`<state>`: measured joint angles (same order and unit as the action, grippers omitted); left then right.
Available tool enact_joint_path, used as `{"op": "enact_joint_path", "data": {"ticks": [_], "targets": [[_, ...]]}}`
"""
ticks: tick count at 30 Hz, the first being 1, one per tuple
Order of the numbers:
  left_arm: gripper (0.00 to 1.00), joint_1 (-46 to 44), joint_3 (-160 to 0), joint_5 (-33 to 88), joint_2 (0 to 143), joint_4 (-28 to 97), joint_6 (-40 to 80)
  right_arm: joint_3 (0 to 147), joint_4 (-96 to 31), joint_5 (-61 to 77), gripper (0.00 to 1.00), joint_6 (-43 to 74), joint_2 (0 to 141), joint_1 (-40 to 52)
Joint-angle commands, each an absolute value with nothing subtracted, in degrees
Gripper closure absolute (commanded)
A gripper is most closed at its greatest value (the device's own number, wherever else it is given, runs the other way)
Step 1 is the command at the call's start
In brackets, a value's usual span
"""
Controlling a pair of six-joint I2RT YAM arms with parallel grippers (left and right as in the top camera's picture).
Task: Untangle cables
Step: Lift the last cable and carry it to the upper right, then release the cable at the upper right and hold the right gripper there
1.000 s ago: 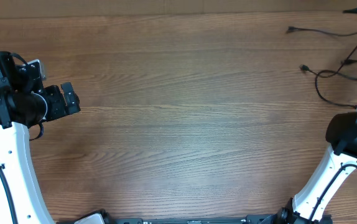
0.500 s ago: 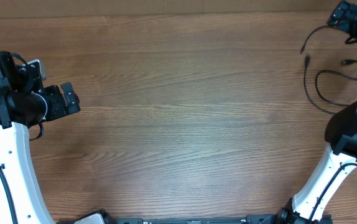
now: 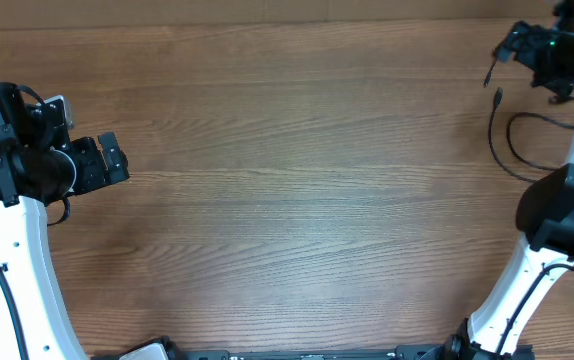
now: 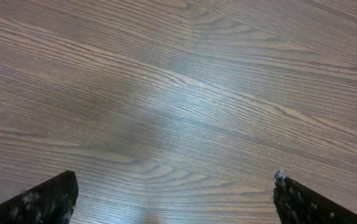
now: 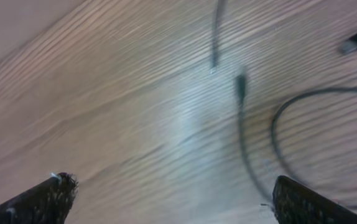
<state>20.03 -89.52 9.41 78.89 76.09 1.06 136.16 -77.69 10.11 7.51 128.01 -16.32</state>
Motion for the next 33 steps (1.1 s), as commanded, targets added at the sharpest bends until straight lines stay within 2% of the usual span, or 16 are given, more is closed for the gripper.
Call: {"op": "enact_joint_path", "data": {"ticks": [1, 8, 12, 33], "targets": [[0.00, 20.23, -89.93, 9.91, 79.07, 76.07, -0.01, 136.57, -79.57, 10.59, 0.00, 7.66, 119.83, -10.83], [0.01, 20.23, -89.93, 9.91, 79.07, 76.07, -0.01, 136.55, -86.39, 8.49, 0.00, 7.27, 118.32, 0.12], [0.00, 20.23, -89.93, 9.91, 79.07, 76.07, -0.01, 136.55, -86.94, 8.49, 0.00, 7.29, 118.32, 2.98], [0.00, 20.23, -89.93, 9.91, 79.07, 76.07, -0.01, 136.55, -86.89, 8.47, 0.00, 7.29, 118.32, 3.90]]}}
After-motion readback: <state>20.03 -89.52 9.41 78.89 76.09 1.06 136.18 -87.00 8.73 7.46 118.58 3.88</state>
